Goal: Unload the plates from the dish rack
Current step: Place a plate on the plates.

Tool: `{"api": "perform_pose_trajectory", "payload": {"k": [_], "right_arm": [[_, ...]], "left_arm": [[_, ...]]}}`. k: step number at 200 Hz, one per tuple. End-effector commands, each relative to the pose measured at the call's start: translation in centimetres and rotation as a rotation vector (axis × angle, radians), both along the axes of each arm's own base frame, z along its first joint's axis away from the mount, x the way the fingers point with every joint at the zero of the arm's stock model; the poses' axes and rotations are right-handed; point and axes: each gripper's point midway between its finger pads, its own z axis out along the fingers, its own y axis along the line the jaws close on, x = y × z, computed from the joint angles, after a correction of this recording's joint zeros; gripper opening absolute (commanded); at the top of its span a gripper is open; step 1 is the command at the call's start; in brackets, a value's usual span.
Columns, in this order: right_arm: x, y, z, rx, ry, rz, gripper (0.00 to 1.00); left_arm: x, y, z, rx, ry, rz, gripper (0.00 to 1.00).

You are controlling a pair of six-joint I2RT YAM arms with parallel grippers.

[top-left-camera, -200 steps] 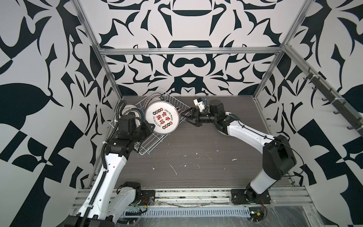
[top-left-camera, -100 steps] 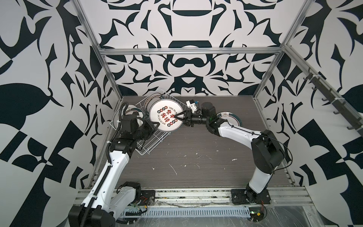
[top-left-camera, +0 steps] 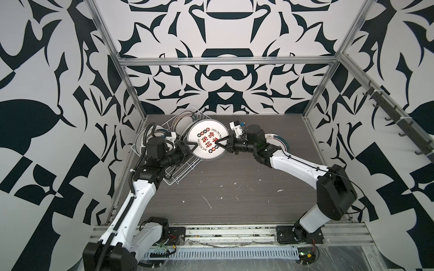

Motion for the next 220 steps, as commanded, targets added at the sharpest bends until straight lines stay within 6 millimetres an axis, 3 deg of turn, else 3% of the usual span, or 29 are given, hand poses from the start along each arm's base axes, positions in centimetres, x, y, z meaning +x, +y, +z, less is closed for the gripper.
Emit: {"api": "perform_pose_trajectory", "payload": {"k": [1, 22, 28, 33, 38, 70, 105, 129, 151, 197, 220], "right_arm": [[1.8, -5.3, 4.1, -0.040, -0.101, -0.104, 0.00], [3.2, -11.6, 4.0, -0.118, -0.059, -0.219, 0.00], [3.3, -13.3, 3.6, -0.144, -0.037, -0.246, 0.00], [3.4, -14.9, 3.2, -0.165, -0.018, -0.276, 0.00], [3.5, -16.5, 2.6, -0.190, 0.003, -0.307, 0.00], [3.0, -24.4, -1.8, -0.425, 0.081, -0.474, 0.00], [3.0, -30.0, -5.3, -0.526, 0.140, -0.591, 0.00], [3.3, -32.7, -7.6, -0.548, 0.192, -0.645, 0.00], [4.3, -33.8, -9.2, -0.546, 0.234, -0.648, 0.00], [6.7, -35.4, -12.0, -0.537, 0.290, -0.665, 0.00], [7.2, -35.9, -13.5, -0.542, 0.330, -0.688, 0.00]], "left_arm": [[-0.7, 2.2, 1.5, 0.125, -0.069, 0.090, 0.67], [-1.5, 4.4, 1.9, 0.258, -0.083, 0.168, 0.78], [-1.7, 5.2, 1.7, 0.293, -0.077, 0.199, 0.83], [-1.7, 5.9, 1.6, 0.325, -0.074, 0.229, 0.95], [-1.8, 6.5, 1.3, 0.356, -0.064, 0.250, 0.98], [-2.3, 9.3, 0.3, 0.511, -0.038, 0.342, 0.99], [-1.3, 12.1, 0.0, 0.626, 0.058, 0.466, 0.99], [-1.2, 13.9, -0.3, 0.729, 0.131, 0.523, 0.99], [-1.5, 15.6, -0.8, 0.832, 0.178, 0.569, 0.99], [-1.0, 15.6, -0.6, 0.935, 0.108, 0.496, 0.99], [-1.0, 16.3, 0.6, 0.955, 0.046, 0.538, 0.99]]}}
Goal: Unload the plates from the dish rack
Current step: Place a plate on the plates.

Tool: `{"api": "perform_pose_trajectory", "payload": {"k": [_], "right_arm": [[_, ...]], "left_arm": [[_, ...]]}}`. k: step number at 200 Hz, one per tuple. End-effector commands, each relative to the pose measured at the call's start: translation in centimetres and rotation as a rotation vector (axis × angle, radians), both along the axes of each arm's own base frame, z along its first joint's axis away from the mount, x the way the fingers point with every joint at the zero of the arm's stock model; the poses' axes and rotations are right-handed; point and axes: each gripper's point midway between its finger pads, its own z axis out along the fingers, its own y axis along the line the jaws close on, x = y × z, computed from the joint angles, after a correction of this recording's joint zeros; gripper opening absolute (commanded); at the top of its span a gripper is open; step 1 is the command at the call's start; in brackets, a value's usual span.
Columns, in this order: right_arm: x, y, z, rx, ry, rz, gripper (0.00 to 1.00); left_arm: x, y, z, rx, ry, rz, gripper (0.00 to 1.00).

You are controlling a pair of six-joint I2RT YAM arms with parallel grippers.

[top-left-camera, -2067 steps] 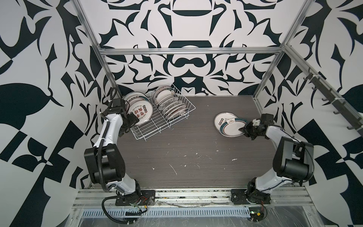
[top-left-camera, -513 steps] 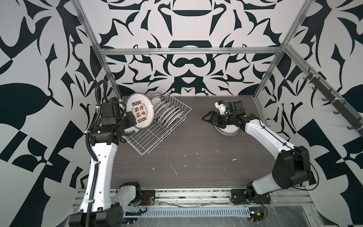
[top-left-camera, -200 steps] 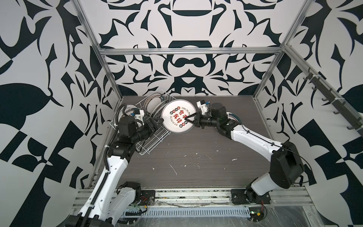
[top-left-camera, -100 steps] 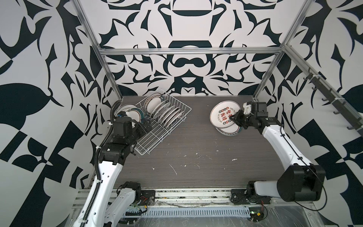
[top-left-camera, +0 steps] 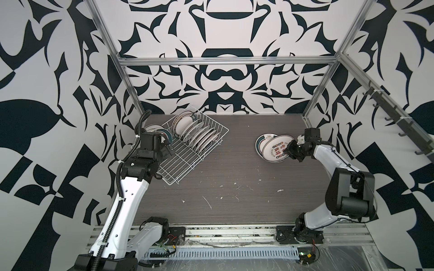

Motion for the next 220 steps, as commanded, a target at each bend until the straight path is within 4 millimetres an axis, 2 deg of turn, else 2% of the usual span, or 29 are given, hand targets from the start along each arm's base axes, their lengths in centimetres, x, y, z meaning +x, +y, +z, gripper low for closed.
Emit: {"api": "perform_pose_trajectory", "payload": {"k": [1, 39, 54, 72, 93, 136, 171, 202, 220], "right_arm": [[2.3, -0.6, 1.8, -0.015, -0.085, -0.014, 0.00], [2.3, -0.7, 0.1, 0.025, -0.030, -0.049, 0.00], [2.1, -0.5, -0.3, 0.032, -0.009, -0.045, 0.11], [1.7, -0.5, -0.5, 0.024, 0.020, -0.032, 0.15], [1.1, -0.6, -0.6, 0.004, 0.041, -0.019, 0.26], [0.6, -0.7, -1.4, -0.014, 0.097, 0.014, 0.36], [0.1, -1.2, -2.2, -0.046, 0.158, 0.015, 0.49], [0.3, -1.4, -2.7, -0.061, 0.169, 0.036, 0.58], [0.7, -1.1, -2.8, -0.059, 0.173, 0.054, 0.59]], "left_arm": [[-0.6, 1.3, 1.2, 0.086, -0.042, 0.011, 0.99], [-1.4, 2.7, 2.7, 0.149, -0.056, 0.064, 0.99], [-1.4, 2.8, 2.6, 0.158, -0.051, 0.068, 0.99], [-1.7, 3.0, 1.6, 0.176, -0.002, 0.067, 0.99], [-1.6, 2.9, 0.9, 0.178, 0.020, 0.059, 0.99], [-1.6, 2.6, 0.6, 0.167, 0.012, 0.044, 0.99], [-1.7, 2.4, 0.3, 0.168, 0.024, 0.027, 0.99], [-1.6, 2.4, -0.1, 0.168, 0.049, 0.025, 0.99], [-1.3, 2.3, -0.5, 0.172, 0.077, 0.026, 0.99]]}}
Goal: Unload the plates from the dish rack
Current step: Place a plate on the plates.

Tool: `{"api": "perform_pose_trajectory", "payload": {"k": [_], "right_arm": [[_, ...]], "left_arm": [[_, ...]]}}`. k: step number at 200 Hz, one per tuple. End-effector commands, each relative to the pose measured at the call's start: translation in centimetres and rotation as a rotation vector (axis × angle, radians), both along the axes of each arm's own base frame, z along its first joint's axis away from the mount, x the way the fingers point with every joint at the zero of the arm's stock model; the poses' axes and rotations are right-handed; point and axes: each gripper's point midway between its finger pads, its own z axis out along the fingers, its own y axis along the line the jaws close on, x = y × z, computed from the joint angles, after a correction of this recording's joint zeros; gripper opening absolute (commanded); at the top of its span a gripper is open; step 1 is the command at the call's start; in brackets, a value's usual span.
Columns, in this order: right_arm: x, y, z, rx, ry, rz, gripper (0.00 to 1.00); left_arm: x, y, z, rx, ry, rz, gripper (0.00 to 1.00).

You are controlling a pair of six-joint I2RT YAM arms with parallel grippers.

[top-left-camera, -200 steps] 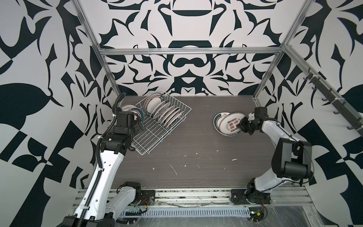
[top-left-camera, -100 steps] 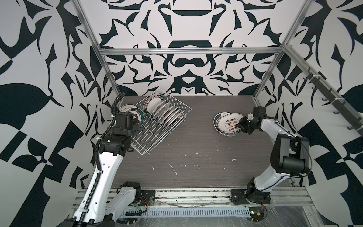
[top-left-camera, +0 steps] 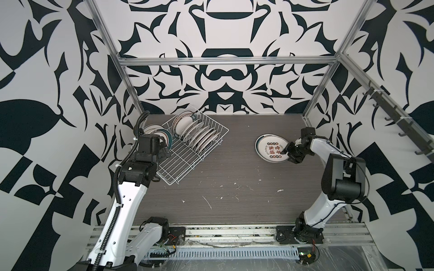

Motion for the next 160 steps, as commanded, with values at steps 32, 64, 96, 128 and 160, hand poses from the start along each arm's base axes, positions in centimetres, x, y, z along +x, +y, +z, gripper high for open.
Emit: {"api": "perform_pose_trajectory", "payload": {"k": [32, 64, 96, 128, 160], "right_arm": [[0.5, 0.2, 1.6, -0.085, 0.003, 0.070, 0.66], [-0.8, 0.0, 1.9, -0.195, 0.047, 0.107, 0.79], [-2.0, 0.2, 3.8, -0.261, 0.009, 0.119, 0.98], [-2.7, 0.9, 6.0, -0.246, -0.066, 0.142, 1.00], [-2.9, 2.6, 6.9, -0.173, -0.137, 0.190, 1.00]], "left_arm": [[0.4, -0.6, -2.4, -0.004, 0.138, -0.020, 0.99], [1.6, -0.9, -3.1, -0.042, 0.167, -0.029, 0.99], [3.7, -0.2, -2.4, -0.005, 0.192, -0.061, 0.99], [6.8, 0.8, -2.0, 0.049, 0.275, -0.130, 0.99], [9.1, 1.4, -1.9, 0.092, 0.345, -0.231, 0.99]]}}
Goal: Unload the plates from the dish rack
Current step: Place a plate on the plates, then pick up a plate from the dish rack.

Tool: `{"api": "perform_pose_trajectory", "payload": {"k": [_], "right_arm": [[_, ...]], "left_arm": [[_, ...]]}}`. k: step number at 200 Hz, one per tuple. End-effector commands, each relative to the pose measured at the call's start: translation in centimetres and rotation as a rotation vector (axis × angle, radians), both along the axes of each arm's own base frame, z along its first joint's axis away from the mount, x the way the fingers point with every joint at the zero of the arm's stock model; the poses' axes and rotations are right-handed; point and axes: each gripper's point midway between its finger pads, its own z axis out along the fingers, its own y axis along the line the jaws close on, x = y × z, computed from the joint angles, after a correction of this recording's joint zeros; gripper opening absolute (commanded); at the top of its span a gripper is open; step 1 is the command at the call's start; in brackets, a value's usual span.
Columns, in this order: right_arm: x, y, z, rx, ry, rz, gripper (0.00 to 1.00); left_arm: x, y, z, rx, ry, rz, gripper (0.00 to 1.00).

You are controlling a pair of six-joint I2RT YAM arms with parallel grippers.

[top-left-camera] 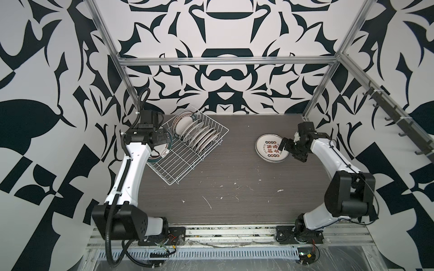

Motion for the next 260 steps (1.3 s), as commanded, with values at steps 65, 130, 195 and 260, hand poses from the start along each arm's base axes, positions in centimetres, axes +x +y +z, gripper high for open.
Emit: {"api": "perform_pose_trajectory", "payload": {"k": [65, 130, 195, 260], "right_arm": [[-0.7, 2.5, 0.9, 0.101, -0.076, 0.113, 1.00], [-0.6, 3.5, 1.5, 0.149, -0.103, 0.147, 1.00], [-0.4, 3.8, 0.9, 0.170, -0.090, 0.158, 1.00], [-0.3, 3.9, 0.5, 0.178, -0.083, 0.160, 1.00]], "left_arm": [[2.1, 0.1, -0.8, 0.049, 0.075, -0.291, 0.97], [3.7, 1.9, -2.5, 0.079, 0.097, -0.306, 0.88], [5.0, 3.4, -4.7, 0.089, 0.125, -0.287, 0.78], [5.3, 3.7, -7.2, 0.076, 0.176, -0.276, 0.59]]}}
